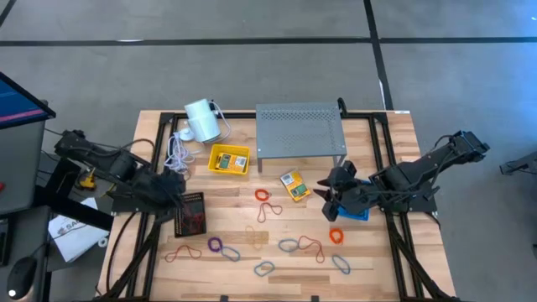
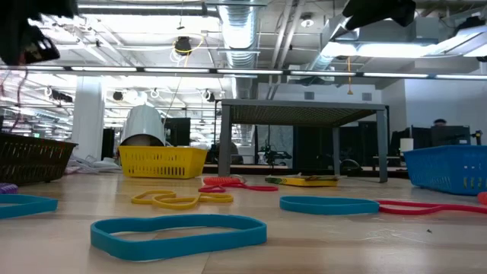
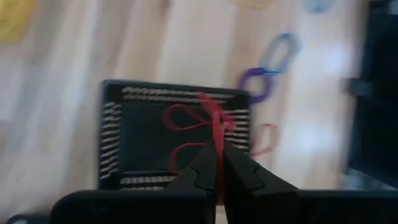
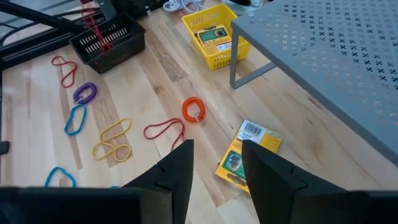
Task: Pick & Place Office Desk Supplies
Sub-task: Put the red rubber band into the black bin
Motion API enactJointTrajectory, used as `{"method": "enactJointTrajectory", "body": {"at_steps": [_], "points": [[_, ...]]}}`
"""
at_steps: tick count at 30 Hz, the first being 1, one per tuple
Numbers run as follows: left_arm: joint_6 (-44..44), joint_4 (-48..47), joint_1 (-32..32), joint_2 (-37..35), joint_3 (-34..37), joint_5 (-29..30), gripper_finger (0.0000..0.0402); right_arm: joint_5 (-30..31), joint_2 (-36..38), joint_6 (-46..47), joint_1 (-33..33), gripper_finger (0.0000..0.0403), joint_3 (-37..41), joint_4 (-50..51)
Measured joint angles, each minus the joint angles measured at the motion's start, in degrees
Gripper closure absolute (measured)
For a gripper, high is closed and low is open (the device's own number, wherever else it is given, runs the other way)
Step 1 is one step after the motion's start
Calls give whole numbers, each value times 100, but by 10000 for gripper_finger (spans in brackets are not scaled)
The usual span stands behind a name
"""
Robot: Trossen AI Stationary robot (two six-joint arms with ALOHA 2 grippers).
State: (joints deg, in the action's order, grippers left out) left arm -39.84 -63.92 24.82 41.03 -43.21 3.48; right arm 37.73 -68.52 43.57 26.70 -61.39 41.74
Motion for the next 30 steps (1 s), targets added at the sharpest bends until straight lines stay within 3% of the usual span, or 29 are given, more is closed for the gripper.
{"method": "enactJointTrajectory", "body": {"at_steps": [4, 15, 24, 30], "points": [[-104, -216, -4, 465, 51, 158, 389, 23, -1, 17, 111, 269, 0, -9], [-28, -193, -4, 1210, 53, -354, 298, 264, -1, 196, 452, 269, 0, -9], [164, 201, -4, 1351, 57, -399, 218, 440, -4, 260, 636, 269, 0, 1], [450, 1139, -4, 1347, 57, -924, 202, 479, -4, 299, 633, 269, 0, 0]]}}
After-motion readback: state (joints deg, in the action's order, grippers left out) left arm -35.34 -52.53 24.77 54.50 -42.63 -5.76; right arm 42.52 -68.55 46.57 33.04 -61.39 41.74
